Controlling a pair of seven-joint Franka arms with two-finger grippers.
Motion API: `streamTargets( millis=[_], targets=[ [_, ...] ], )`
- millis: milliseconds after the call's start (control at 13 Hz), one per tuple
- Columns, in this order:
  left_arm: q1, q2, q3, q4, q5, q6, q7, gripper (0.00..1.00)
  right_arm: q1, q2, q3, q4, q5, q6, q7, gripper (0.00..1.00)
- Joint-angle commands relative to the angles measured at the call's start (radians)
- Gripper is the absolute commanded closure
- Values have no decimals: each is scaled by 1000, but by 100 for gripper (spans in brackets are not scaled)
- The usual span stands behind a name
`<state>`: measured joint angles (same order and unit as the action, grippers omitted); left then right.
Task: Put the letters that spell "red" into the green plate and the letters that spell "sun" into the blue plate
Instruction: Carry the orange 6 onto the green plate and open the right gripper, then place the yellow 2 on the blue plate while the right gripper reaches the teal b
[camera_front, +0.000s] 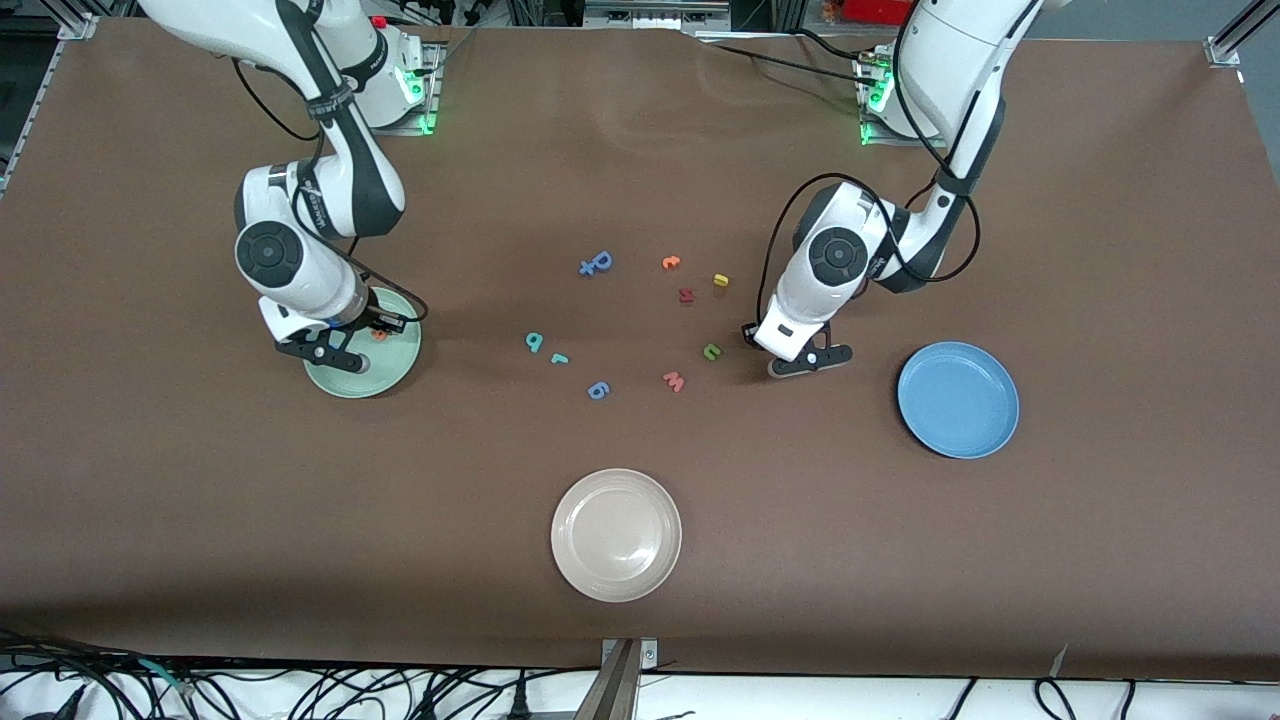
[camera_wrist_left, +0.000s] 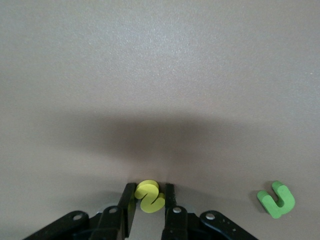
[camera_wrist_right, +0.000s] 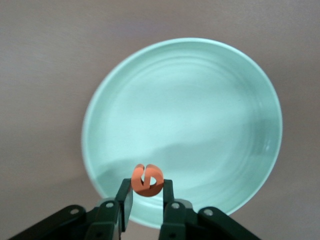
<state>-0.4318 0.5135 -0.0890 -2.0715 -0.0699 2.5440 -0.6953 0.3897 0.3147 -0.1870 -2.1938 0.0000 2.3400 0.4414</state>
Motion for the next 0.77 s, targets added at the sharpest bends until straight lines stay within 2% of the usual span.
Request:
streamTargets(
  millis=[0, 154, 230, 307, 384, 614, 691],
  targets=[
    [39, -36, 12, 124, -5, -233, 20, 88, -12, 17, 1, 2, -2, 2, -46, 0],
    [103, -33, 11, 270, 16, -463, 91, 88, 0, 15, 8, 14, 2, -5, -33, 0],
    [143, -32, 11, 301, 16, -509, 140, 88, 1, 14, 17, 17, 8, -7, -20, 0],
    [180, -32, 11, 307, 18, -525, 186, 88, 1, 8, 43, 19, 29, -7, 28, 0],
    [220, -27, 12, 306, 24, -536, 236, 88, 4, 0, 102, 31, 38, -7, 109, 0],
    [350, -10, 12, 307, 91, -539, 383, 88, 5, -2, 220, 69, 38, 15, 290, 1],
    [398, -4, 11, 309, 105, -538, 454, 88, 8, 6, 234, 81, 38, 34, 330, 1]
  ],
)
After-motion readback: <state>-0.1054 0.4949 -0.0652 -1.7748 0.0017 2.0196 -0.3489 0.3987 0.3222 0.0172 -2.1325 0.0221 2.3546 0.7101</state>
